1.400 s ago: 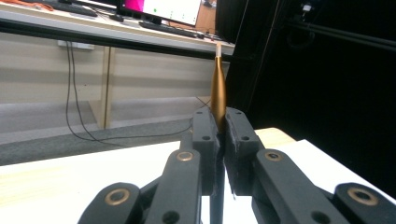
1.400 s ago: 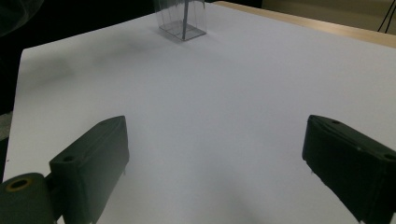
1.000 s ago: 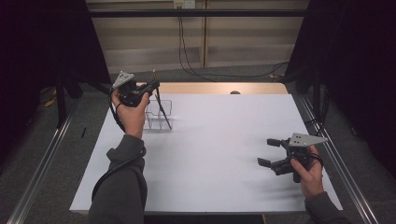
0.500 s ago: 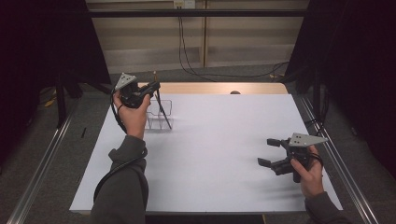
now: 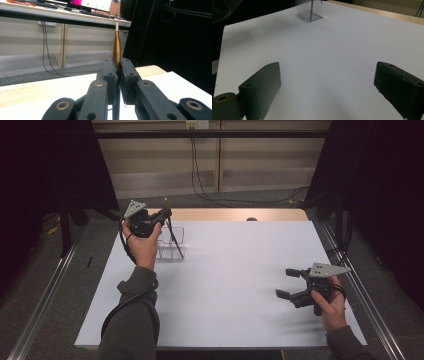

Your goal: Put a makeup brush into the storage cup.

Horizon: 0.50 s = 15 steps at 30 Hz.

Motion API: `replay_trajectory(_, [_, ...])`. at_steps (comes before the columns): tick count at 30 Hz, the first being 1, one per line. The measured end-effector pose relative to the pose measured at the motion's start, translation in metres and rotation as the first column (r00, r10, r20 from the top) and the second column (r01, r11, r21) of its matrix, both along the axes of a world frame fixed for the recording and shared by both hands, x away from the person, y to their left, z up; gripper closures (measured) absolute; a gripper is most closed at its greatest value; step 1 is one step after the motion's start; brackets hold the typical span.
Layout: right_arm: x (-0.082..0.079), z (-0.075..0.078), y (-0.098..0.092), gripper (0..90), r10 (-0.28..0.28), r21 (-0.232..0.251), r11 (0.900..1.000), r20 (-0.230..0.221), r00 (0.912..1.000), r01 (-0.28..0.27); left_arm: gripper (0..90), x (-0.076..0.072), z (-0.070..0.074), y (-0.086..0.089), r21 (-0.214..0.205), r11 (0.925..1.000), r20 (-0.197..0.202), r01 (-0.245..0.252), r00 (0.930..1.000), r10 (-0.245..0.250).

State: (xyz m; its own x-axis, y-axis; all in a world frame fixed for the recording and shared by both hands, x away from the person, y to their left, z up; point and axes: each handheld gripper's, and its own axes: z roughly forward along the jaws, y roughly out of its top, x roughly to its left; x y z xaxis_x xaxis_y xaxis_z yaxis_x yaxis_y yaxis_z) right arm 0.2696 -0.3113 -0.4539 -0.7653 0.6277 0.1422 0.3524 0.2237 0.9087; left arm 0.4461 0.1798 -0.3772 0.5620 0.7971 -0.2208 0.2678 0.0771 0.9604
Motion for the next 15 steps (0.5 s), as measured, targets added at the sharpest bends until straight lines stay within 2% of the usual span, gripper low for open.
replay_trajectory(11, [-0.0031, 0.0003, 0.0005, 7.6, -0.012, -0.007, 0.9999, 0.043, 0.999, 0.013, 84.0, 0.0002, -0.0039, -0.0008, 0.0, 0.9999, 0.005, -0.015, 0.9999, 0.015])
replay_trajectory(15, [-0.0043, 0.0011, 0.0002, 7.6, -0.011, 0.013, 0.9999, 0.065, 0.9978, 0.011, 84.0, 0.0006, -0.0057, 0.0001, -0.002, 1.0, 0.001, -0.007, 1.0, 0.007])
